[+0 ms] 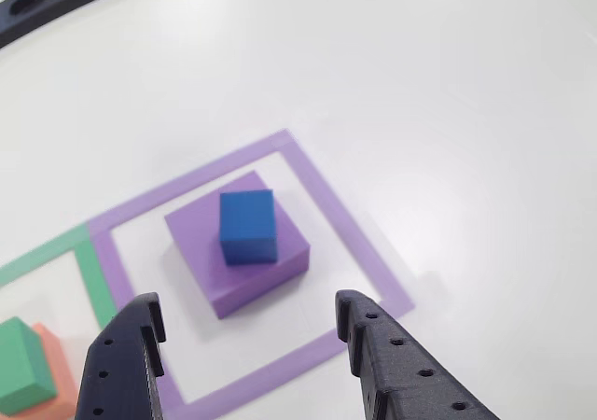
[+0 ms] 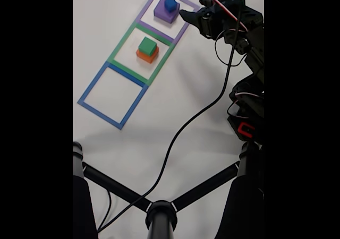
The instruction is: Tower of hanoi
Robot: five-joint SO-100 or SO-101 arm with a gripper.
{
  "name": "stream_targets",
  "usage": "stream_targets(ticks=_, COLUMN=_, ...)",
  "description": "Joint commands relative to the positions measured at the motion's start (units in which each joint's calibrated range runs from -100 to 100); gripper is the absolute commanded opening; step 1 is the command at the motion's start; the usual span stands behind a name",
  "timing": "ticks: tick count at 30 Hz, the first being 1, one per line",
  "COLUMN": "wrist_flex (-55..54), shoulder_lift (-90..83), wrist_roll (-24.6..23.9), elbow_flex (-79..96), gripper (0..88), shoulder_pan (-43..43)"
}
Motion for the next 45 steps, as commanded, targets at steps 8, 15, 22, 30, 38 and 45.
stream_targets(ticks=8, wrist_flex=-34.10, shoulder_lift=22.25, wrist_roll=0.00, elbow_flex=4.97, gripper=19.5, shoulder_pan=0.81)
stream_targets(ticks=15, wrist_flex=-47.45, shoulder_lift=35.63, wrist_roll=0.00, elbow_flex=2.42, gripper=19.2, shoulder_pan=-0.18)
stream_targets(ticks=22, wrist_flex=-58.14, shoulder_lift=49.41, wrist_roll=0.00, elbow_flex=-2.12, gripper=18.8, shoulder_pan=-0.02)
stream_targets(ticks=30, wrist_flex=-63.40, shoulder_lift=59.75, wrist_roll=0.00, elbow_flex=-8.39, gripper=18.4, shoulder_pan=0.05)
stream_targets(ticks=38, wrist_flex=-65.91, shoulder_lift=66.96, wrist_roll=0.00, elbow_flex=-14.02, gripper=18.4, shoulder_pan=-0.56)
stream_targets(ticks=45, wrist_flex=-67.45, shoulder_lift=69.60, wrist_roll=0.00, elbow_flex=-15.66, gripper=17.8, shoulder_pan=-1.47)
